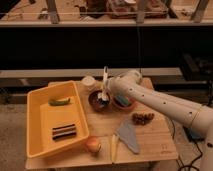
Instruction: Wipe purple bowl with brush
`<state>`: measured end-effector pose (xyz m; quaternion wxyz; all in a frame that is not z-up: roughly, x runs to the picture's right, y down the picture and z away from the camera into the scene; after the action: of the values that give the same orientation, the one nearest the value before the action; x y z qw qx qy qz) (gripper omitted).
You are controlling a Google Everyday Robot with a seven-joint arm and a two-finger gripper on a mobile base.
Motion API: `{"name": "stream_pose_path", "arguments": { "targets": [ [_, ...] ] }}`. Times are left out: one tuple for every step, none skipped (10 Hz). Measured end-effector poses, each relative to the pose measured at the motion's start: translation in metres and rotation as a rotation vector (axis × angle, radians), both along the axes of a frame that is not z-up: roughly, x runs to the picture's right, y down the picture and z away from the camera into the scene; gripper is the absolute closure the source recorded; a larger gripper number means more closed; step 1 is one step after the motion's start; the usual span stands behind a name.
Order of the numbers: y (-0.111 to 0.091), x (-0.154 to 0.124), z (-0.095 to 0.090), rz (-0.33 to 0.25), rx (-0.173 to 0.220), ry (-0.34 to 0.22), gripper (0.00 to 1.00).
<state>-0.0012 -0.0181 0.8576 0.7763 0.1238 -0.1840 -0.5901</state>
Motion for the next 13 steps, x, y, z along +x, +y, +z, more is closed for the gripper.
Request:
{"name": "stream_pose_path", "arguments": {
  "targets": [
    [-0.002, 0.001, 0.003, 0.003, 0.013, 0.008, 1.00],
    [-0.005, 0.002, 0.007, -0.004, 0.028, 0.015, 1.00],
    [-0.007, 0.001, 0.011, -0.012, 0.039, 0.020, 1.00],
    [-0.008, 0.001, 0.014, -0.015, 0.043, 0.022, 1.00],
    [-0.012, 0.003, 0.019, -0.023, 0.051, 0.025, 1.00],
    [-0.013, 0.004, 0.024, -0.025, 0.049, 0.022, 1.00],
    [-0.015, 0.006, 0.028, -0.029, 0.041, 0.013, 1.00],
    [-0.015, 0.005, 0.033, -0.035, 0.027, 0.000, 1.00],
    [-0.015, 0.003, 0.038, -0.042, 0.015, -0.017, 1.00],
    [-0.013, 0.002, 0.041, -0.045, 0.008, -0.028, 1.00],
    [-0.011, 0.001, 0.044, -0.045, 0.005, -0.034, 1.00],
    [-0.009, 0.000, 0.046, -0.043, 0.005, -0.039, 1.00],
    [-0.008, -0.001, 0.047, -0.043, 0.006, -0.041, 1.00]
  ]
}}
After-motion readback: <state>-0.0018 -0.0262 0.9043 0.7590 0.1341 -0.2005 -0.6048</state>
